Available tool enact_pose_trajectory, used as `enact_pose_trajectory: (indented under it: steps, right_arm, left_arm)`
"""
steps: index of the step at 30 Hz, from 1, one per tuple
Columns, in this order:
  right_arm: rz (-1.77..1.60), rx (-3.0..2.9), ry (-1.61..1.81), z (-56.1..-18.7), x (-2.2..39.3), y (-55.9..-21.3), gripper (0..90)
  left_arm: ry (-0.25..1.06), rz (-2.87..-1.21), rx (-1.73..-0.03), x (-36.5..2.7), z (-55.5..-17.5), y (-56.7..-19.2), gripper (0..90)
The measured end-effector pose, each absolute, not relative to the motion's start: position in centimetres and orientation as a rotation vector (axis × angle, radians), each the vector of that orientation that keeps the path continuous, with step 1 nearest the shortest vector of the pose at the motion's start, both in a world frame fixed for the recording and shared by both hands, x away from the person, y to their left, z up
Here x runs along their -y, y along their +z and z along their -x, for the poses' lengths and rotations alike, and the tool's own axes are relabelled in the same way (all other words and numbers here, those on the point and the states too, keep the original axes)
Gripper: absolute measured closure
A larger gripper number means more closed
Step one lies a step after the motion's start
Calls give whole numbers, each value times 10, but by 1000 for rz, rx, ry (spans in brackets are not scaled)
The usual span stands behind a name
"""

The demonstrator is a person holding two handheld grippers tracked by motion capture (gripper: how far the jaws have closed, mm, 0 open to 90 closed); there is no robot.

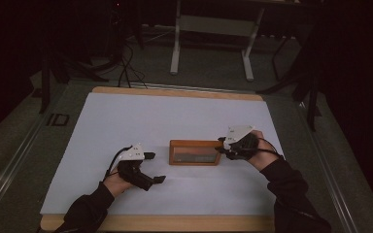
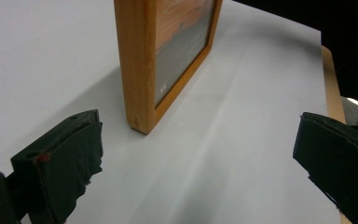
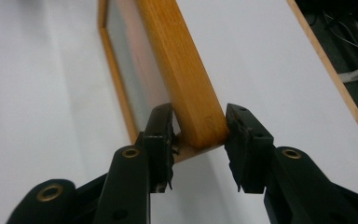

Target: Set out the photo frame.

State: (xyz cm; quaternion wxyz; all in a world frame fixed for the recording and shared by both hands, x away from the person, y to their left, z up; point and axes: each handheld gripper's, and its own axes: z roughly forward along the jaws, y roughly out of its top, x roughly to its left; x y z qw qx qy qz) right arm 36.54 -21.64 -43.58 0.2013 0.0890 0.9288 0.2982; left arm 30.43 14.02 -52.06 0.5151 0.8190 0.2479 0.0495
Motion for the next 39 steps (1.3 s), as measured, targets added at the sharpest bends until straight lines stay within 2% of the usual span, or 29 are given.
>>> enact_pose_trajectory:
  steps: [19, 22, 24, 27, 28, 39]
  right_arm:
    - [-552, -2557, 855, -391, 211, -446, 557]
    - [-571, -2543, 846, -391, 211, -449, 487]
    - [-593, -2533, 857, -390, 213, -452, 407]
    - [-613, -2527, 874, -390, 215, -453, 374]
    - [-630, -2536, 901, -389, 218, -455, 312]
    - [-731, -2506, 1096, -373, 236, -463, 146]
  left_arm:
    - [108, -1956, -593, -141, -304, -522, 17]
    - [108, -1956, -590, -141, -304, -522, 17]
    - [106, -1954, -590, -141, -304, -522, 17]
    - [108, -1952, -590, -141, -304, -523, 17]
    - [107, -1951, -590, -141, -304, -522, 17]
    - [116, -1949, -577, -140, -302, -523, 17]
